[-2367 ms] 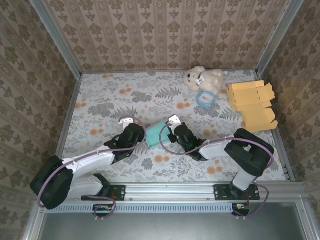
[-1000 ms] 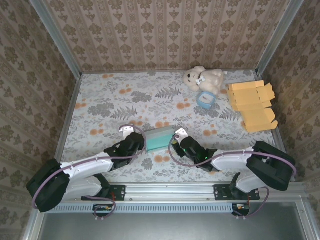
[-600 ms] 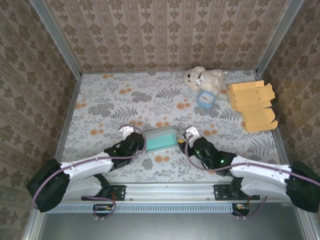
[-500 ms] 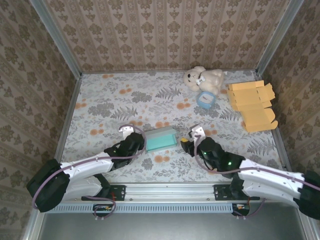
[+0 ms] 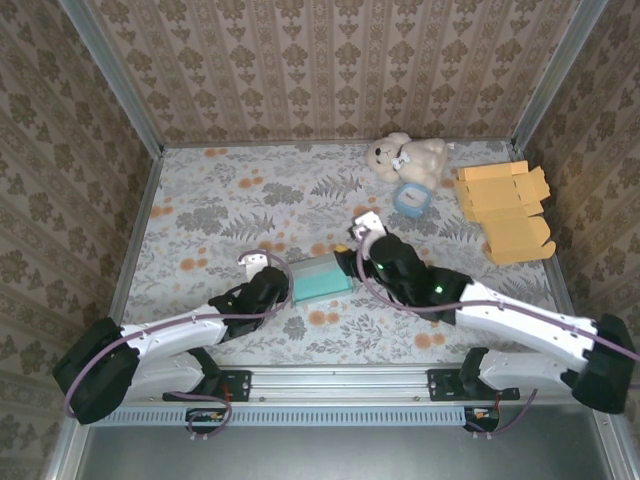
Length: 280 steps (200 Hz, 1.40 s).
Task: Fold the paper box
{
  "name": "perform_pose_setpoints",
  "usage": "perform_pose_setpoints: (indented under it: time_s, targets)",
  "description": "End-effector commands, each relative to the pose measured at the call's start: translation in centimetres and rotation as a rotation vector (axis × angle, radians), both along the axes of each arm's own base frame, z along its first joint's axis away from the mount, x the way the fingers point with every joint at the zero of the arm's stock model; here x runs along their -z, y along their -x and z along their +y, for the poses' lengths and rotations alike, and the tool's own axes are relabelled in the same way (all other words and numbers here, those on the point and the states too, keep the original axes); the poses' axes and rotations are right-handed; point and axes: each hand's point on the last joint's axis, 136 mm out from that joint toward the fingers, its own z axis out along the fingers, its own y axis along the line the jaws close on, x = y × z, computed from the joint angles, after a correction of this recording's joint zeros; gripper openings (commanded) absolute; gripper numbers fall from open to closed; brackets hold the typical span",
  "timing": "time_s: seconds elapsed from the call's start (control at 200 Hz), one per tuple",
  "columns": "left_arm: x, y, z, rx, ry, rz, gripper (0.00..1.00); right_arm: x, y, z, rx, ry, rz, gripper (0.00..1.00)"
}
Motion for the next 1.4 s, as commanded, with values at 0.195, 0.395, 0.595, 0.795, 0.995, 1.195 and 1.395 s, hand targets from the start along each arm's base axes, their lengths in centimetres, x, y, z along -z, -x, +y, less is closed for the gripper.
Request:
perform_pose_setpoints:
  time_s: [0.195,0.395,0.595,0.795,0.995,1.195,1.395]
  targets:
    - [-0.2,0.1,0.2,-0.018,-0.01,-0.011,0.24,3.6,-2.7,3.9,-0.018,0.144,0.083,0.66]
    - [-0.1,0.1,0.4,-0.02,-0.012,-0.01,0.24,7.0,-2.8,4.6,-0.021,0.18,0.152,0.66]
    - [-0.1,0.2,0.5,-0.023,-0.012,-0.007,0.24,9.2,-2.5,4.6,-0.024,0.198,0.195,0.66]
    - [0.0,0.6,2.0,-0.048,-0.078,-0.011,0.24,10.9,-2.3,4.4,-0.02,0.214,0.218,0.66]
    - [-0.1,1.8,5.3,-0.109,-0.119,-0.031,0.25,12.1,-1.8,3.9,-0.018,0.217,0.237,0.65]
    - [-2.0,2.5,6.2,-0.103,-0.067,-0.072,0.25,13.5,-1.0,3.3,-0.013,0.201,0.259,0.65]
    - [-2.2,2.9,5.9,-0.083,-0.025,-0.072,0.26,15.7,-0.4,2.8,-0.001,0.191,0.291,0.65]
